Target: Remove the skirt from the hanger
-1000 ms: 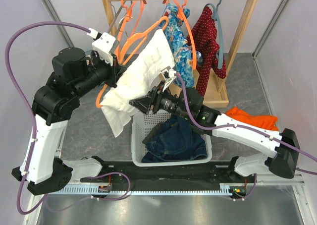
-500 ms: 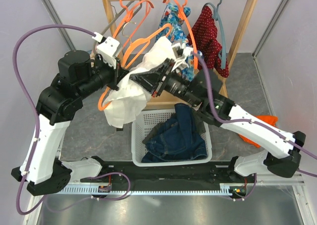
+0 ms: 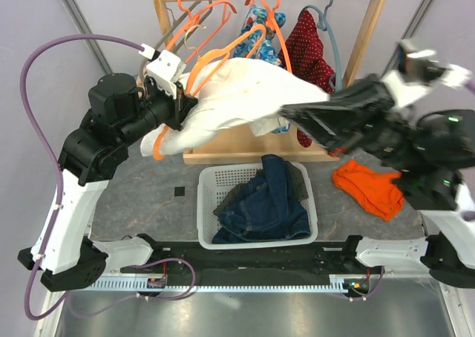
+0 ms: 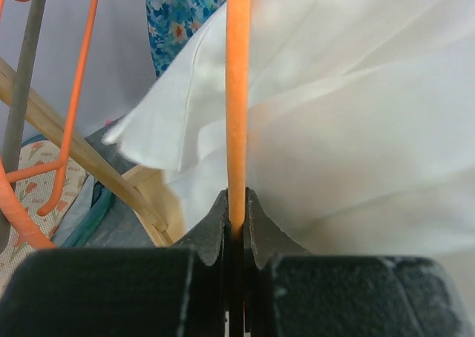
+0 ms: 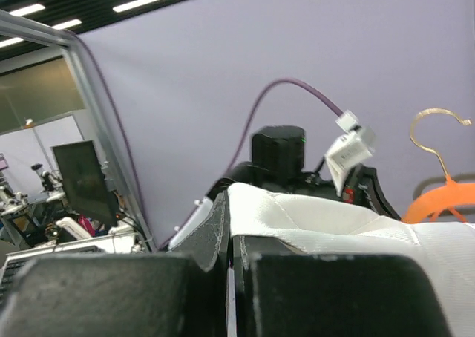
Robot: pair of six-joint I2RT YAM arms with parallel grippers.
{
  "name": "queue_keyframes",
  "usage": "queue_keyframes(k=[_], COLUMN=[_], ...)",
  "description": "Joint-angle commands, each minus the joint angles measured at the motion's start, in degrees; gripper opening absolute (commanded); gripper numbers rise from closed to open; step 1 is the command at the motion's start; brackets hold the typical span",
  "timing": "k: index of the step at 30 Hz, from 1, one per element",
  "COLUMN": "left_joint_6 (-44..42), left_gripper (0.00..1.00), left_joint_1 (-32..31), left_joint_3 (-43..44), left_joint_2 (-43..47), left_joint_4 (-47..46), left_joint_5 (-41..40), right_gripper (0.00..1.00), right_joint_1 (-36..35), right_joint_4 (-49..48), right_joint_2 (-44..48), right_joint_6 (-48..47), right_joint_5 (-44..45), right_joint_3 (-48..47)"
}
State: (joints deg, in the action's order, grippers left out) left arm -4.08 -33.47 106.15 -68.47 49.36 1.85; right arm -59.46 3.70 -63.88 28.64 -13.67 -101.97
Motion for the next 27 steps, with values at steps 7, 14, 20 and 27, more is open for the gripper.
queue_keyframes(k=[7,14,20,27], left_joint_6=[-1.55,-1.81,-1.99,-2.95], left_gripper=[0.02,0.02,0.02,0.02], left_joint_1=[0.78,0.78,0.78,0.78], left_joint_3=[1.78,3.19,3.98,9.16], left_joint_2=[-2.11,-2.72,-2.99,-7.63], left_joint_4=[-0.50,-0.41,-0.67,-1.73], left_joint_5=[-6.07,-6.07,-6.33,-8.26], right_gripper=[0.00,0.00,0.00,0.00], right_joint_1=[0.05,0.05,0.05,0.05], right_joint_4=[-3.89,1.65,2.71,2.36], right_joint_2=[10.35,7.37,5.26,3.85], right_joint_6=[-2.36,-4.12,-4.30,-3.95], right_joint_5=[-4.01,-1.36,-0.66,-0.30], right_joint_3=[-6.75,-4.82,-4.81,-4.38])
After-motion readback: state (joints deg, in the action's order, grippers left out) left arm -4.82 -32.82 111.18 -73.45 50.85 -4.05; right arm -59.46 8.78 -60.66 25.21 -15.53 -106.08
